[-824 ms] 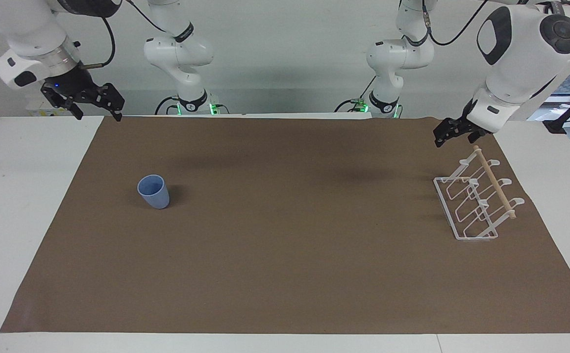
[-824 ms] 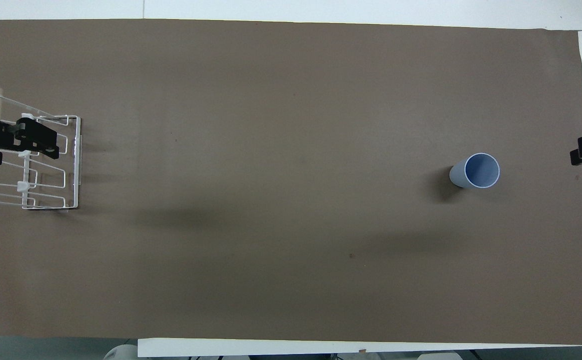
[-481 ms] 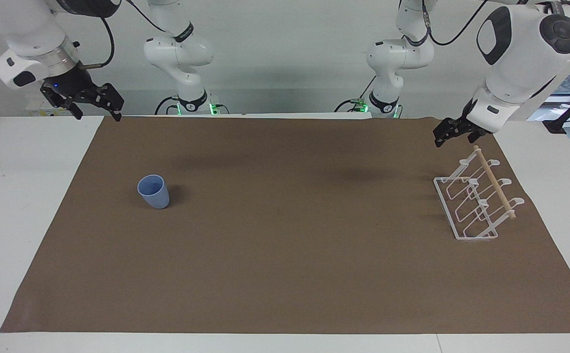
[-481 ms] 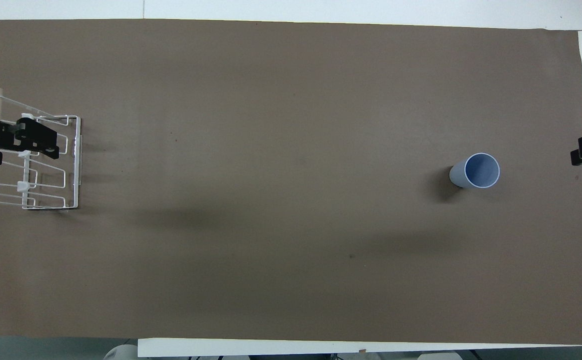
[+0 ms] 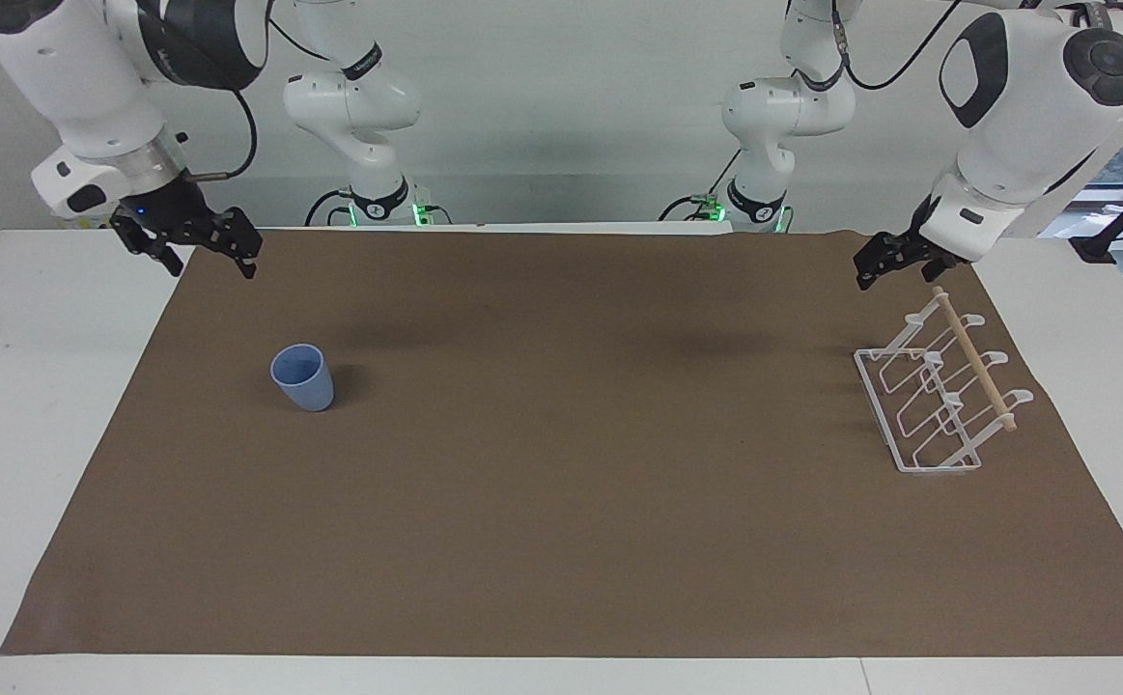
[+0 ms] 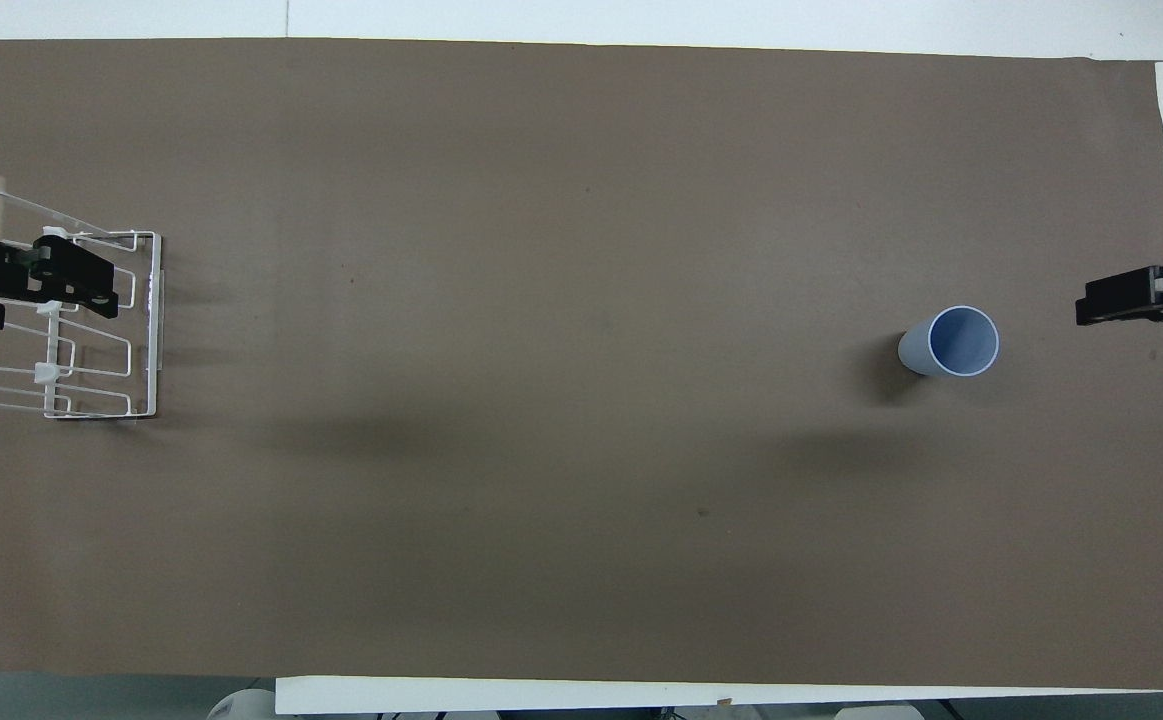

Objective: Hang cup on cup holder
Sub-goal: 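Reach the right gripper to the light blue cup and grasp its rim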

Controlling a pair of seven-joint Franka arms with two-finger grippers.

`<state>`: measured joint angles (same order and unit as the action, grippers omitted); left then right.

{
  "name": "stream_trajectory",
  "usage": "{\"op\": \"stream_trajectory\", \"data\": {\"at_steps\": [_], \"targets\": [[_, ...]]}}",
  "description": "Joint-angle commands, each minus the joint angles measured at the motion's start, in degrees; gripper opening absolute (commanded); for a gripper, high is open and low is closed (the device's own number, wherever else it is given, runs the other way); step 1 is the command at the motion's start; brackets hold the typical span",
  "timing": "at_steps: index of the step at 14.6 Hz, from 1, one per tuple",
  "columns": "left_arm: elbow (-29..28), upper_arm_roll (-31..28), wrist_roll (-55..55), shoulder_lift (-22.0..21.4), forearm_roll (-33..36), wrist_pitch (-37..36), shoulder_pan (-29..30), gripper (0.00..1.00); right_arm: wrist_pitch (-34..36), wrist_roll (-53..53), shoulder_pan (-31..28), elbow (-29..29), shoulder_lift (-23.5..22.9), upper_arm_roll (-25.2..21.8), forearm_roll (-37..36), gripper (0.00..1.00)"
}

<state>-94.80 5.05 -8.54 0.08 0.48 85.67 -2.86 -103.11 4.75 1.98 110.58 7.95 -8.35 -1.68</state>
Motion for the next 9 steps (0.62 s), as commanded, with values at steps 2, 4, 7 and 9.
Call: {"op": "stream_trajectory", "data": {"at_steps": [2, 4, 7, 9], "targets": [[-0.83, -0.75, 0.1, -1.05, 0.93, -0.07, -0.83, 1.0, -14.37, 5.17, -0.74, 10.44, -1.51, 0.09, 1.15, 1.0], [-0.83, -0.75, 0.1, -1.05, 0.93, -0.07, -0.75, 1.0, -16.32, 5.97, -1.45, 10.45, -5.03, 0.09, 3.16, 1.0], [-0.83, -0.75, 0.1, -1.13, 0.93, -0.07, -0.83, 1.0, -17.83, 9.11, -3.37, 11.24, -9.17, 0.09, 3.44, 1.0], [-0.83, -0.75, 0.1, -1.05, 0.93, -0.07, -0.75, 1.0, -18.09, 10.36, -3.91, 12.81, -9.26, 0.09, 3.53, 1.0]]}}
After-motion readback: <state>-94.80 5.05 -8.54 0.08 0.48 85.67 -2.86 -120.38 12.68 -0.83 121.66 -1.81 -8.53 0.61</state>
